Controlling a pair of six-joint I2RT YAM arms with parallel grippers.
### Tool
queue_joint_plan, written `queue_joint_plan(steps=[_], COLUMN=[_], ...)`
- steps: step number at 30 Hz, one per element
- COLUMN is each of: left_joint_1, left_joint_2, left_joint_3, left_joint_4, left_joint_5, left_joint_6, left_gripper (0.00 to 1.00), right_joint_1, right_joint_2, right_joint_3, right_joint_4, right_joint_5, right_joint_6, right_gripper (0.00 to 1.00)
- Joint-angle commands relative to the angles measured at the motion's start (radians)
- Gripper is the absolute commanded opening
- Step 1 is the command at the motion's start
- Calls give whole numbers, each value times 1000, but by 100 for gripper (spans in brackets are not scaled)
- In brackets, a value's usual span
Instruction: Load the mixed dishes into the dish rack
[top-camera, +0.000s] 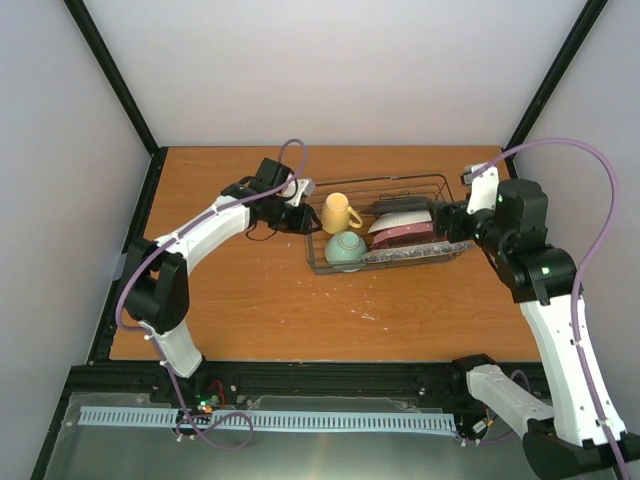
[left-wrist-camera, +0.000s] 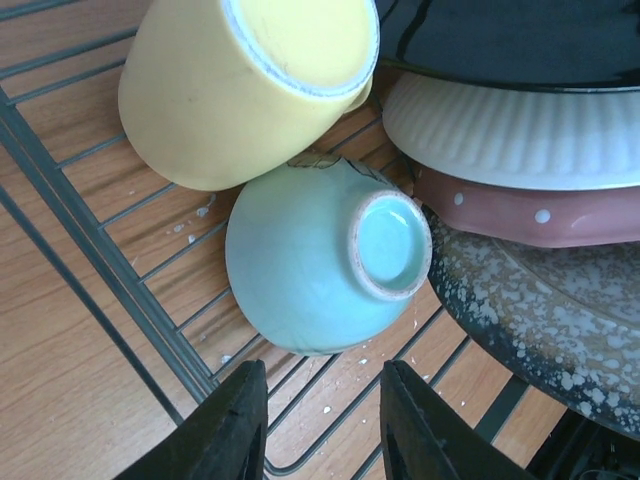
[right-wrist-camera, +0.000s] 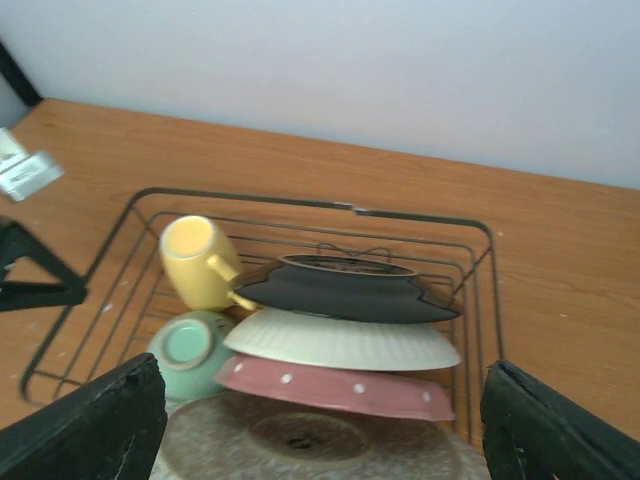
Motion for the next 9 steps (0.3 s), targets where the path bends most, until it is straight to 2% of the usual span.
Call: queue_joint_plan(steps=[1, 6, 9], left_joint_1=[-5, -4, -5], left_joint_2=[16, -7, -25], left_joint_3=[60, 50, 50], left_joint_4=[2, 27, 49], left_joint_5=[-14, -32, -38], left_joint_6=[-11, -11, -13], left_gripper=[32, 33, 38], right_joint_1=[-6, -6, -6], right_joint_2=[-95, -159, -188], right_joint_3=[-63, -108, -108], right_joint_4=[61, 97, 108], right_joint_5=[-117, -19, 19], right_joint_6=[35, 63, 62], right_gripper=[85, 82, 84])
